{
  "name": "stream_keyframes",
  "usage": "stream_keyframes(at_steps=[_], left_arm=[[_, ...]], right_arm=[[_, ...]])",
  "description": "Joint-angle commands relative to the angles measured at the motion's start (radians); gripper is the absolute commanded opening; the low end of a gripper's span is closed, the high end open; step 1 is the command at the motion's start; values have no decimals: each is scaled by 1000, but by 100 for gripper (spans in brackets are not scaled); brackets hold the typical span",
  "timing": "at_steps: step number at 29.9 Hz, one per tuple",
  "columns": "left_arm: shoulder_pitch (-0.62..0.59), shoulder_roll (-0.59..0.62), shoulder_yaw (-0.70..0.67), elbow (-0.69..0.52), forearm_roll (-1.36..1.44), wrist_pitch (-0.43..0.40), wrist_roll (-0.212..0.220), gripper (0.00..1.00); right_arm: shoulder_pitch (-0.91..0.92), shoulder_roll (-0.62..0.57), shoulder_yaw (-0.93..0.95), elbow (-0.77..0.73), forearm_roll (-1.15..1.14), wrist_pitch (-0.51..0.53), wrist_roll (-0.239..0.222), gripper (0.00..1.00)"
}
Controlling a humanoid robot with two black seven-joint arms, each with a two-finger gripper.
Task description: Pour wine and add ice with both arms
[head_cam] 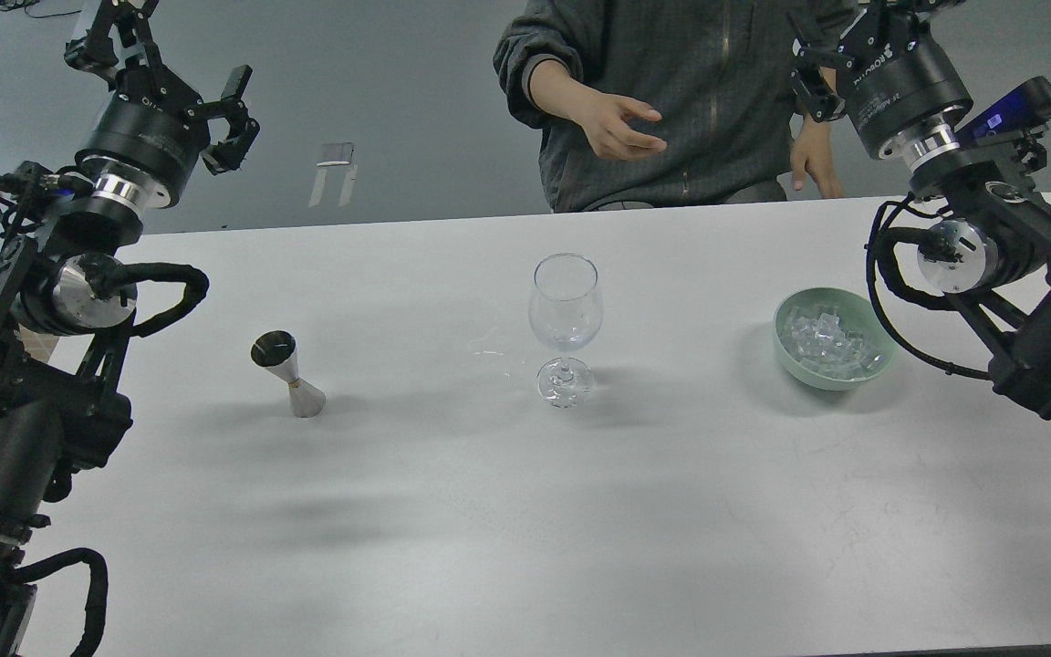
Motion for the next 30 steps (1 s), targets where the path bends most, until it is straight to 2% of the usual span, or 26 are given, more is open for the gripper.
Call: stream_keyframes(at_steps=[1,7,21,30], left_arm=[[-4,1,26,23,1,-3,1,98],[-4,-9,62,32,-1,-27,0,98],[4,-29,43,32,-19,-13,-11,98],[33,-29,40,44,-206,-15,-20,98]], right_arm=[[-6,0,-1,-23,-1,0,0,100],[-17,3,1,-26,-1,-11,0,100],[-19,59,7,-38,10,-26,0,100],[-14,59,16,-70,22,-31,0,100]])
